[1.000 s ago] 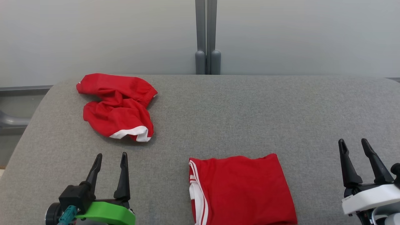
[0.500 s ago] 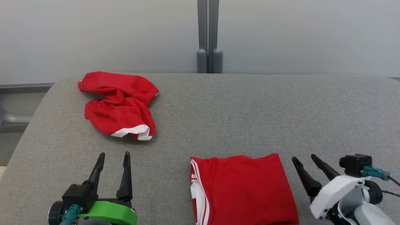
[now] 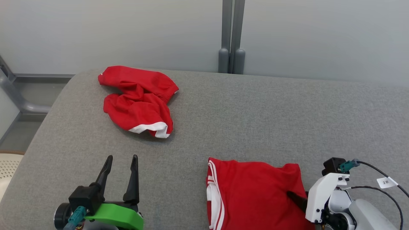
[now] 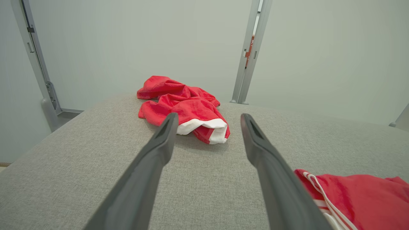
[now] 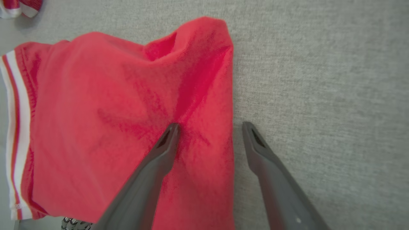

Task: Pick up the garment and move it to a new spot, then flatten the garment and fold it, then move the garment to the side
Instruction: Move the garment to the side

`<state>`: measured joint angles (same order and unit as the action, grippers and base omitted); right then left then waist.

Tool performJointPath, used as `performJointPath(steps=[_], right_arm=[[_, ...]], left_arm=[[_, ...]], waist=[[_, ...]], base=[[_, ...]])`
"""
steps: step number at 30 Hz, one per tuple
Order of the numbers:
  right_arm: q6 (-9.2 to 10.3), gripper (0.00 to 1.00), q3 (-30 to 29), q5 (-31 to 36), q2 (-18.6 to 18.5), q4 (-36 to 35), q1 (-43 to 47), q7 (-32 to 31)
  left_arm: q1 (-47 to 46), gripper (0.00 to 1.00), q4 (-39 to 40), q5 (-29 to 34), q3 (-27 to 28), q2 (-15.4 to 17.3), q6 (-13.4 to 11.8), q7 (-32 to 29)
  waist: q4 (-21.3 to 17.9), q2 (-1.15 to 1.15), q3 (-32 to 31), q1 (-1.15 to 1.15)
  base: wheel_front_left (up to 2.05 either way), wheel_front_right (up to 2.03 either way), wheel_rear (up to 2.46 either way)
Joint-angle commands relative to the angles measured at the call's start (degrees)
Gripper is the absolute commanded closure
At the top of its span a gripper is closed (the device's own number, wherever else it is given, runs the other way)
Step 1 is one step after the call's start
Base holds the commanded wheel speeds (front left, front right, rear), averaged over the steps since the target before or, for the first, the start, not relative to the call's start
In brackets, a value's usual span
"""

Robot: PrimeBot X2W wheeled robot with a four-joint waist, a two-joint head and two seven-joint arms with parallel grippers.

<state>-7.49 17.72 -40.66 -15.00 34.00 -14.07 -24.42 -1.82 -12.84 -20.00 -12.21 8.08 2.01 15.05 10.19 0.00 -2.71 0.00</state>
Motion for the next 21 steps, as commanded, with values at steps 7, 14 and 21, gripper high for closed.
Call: performJointPath(steps=[7, 14, 21], right_arm=[[0.01, 1.00, 0.0, -0.1, 1.7, 2.0, -1.3, 0.5], [0.02, 1.00, 1.3, -0.6, -1.0, -2.2, -4.1, 8.3], [0.02, 1.00, 4.0, -2.7, -3.8, -3.5, -8.9, 8.8]], left_arm=[[-0.8, 0.00, -0.3, 1.0, 0.3, -0.1, 0.4, 0.2], [-1.3, 0.00, 0.8, 1.4, 0.0, -0.4, 0.5, 0.2], [-1.9, 0.00, 2.5, 1.1, -0.9, -1.4, 1.2, 0.1]], waist=[[0.4, 0.00, 0.2, 0.00], [-2.9, 0.00, 0.0, 0.00], [-9.3, 0.00, 0.9, 0.00]], base=[[0.00, 0.00, 0.00], [0.00, 0.00, 0.00], [0.00, 0.00, 0.00]])
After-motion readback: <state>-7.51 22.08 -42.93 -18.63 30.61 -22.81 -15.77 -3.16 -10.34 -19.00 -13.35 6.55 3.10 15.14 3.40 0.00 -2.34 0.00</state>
